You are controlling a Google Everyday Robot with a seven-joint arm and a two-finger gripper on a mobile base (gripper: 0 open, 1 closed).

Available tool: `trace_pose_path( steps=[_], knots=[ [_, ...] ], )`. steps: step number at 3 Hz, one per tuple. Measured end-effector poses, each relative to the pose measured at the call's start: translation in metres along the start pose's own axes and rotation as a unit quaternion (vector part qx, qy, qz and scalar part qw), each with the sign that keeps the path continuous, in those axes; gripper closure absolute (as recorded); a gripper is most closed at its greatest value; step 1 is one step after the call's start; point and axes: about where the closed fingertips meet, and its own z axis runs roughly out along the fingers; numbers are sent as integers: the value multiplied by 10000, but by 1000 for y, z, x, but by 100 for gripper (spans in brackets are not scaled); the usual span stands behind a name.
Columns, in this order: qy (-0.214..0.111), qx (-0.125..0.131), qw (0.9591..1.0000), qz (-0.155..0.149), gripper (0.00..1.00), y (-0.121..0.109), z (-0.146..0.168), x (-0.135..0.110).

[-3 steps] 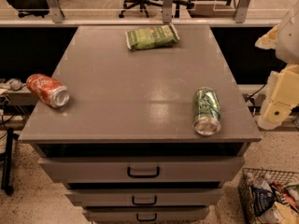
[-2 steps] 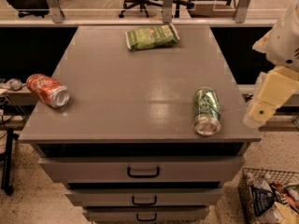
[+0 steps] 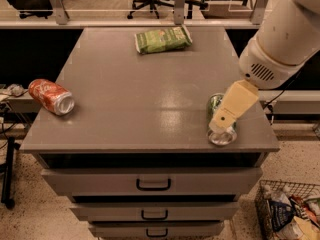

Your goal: Move green can near green jalapeno chip bag

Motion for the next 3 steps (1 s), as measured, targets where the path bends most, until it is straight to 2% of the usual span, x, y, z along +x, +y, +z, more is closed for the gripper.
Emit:
trace_pose_path(
  steps=[1, 2, 3],
  knots=[
    [159, 194, 9982, 548, 0, 1, 25, -11],
    [381, 440, 9918, 1139, 0, -6, 50, -10],
    [580, 507, 9814, 1761, 0, -9, 73, -3]
  ],
)
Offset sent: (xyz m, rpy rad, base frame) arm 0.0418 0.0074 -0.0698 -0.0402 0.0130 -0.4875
